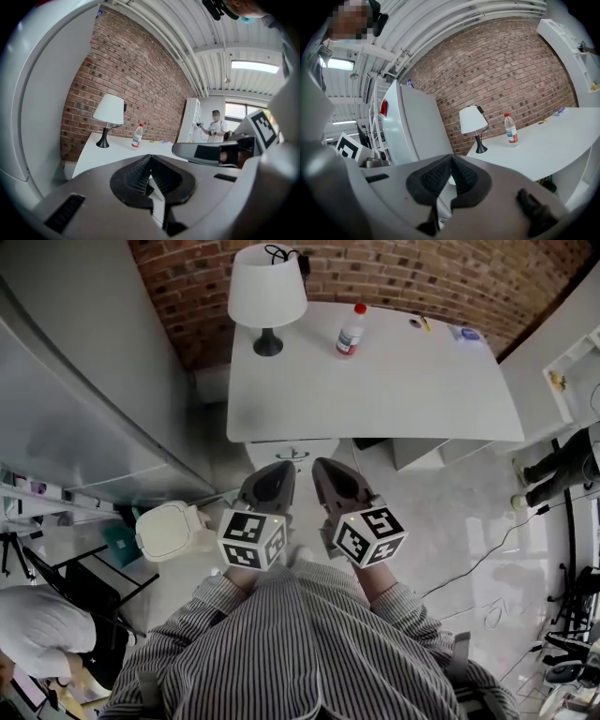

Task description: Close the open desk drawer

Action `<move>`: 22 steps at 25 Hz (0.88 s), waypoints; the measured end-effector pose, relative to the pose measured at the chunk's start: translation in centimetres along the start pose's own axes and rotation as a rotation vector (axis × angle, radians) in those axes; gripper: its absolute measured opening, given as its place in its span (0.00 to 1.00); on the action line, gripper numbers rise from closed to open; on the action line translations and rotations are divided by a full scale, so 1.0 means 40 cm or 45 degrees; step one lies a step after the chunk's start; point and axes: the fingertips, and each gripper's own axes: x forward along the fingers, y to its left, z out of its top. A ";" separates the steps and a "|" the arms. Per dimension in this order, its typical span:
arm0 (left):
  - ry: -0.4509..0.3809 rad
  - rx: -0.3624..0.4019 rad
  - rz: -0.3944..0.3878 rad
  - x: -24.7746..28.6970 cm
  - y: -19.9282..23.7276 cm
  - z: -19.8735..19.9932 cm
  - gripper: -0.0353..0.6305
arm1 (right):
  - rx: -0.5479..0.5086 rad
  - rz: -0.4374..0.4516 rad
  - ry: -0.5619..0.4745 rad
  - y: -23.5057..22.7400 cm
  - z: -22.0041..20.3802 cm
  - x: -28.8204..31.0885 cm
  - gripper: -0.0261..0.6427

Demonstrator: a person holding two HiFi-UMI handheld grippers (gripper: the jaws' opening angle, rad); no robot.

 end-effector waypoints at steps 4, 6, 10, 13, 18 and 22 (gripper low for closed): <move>-0.005 0.004 -0.026 0.001 -0.008 0.018 0.07 | -0.026 -0.009 -0.009 -0.002 0.016 -0.007 0.06; -0.011 0.021 -0.040 0.001 -0.013 0.027 0.07 | -0.038 -0.012 -0.016 -0.003 0.021 -0.010 0.06; -0.014 0.035 -0.056 0.002 -0.020 0.033 0.07 | -0.046 -0.020 -0.021 -0.008 0.024 -0.020 0.06; -0.016 0.037 -0.064 0.009 -0.025 0.039 0.07 | -0.050 -0.026 -0.021 -0.014 0.026 -0.023 0.06; -0.012 0.041 -0.079 0.012 -0.035 0.038 0.07 | -0.058 -0.037 -0.017 -0.023 0.024 -0.026 0.06; -0.008 0.037 -0.088 0.012 -0.041 0.034 0.07 | -0.100 -0.031 -0.015 -0.015 0.023 -0.028 0.06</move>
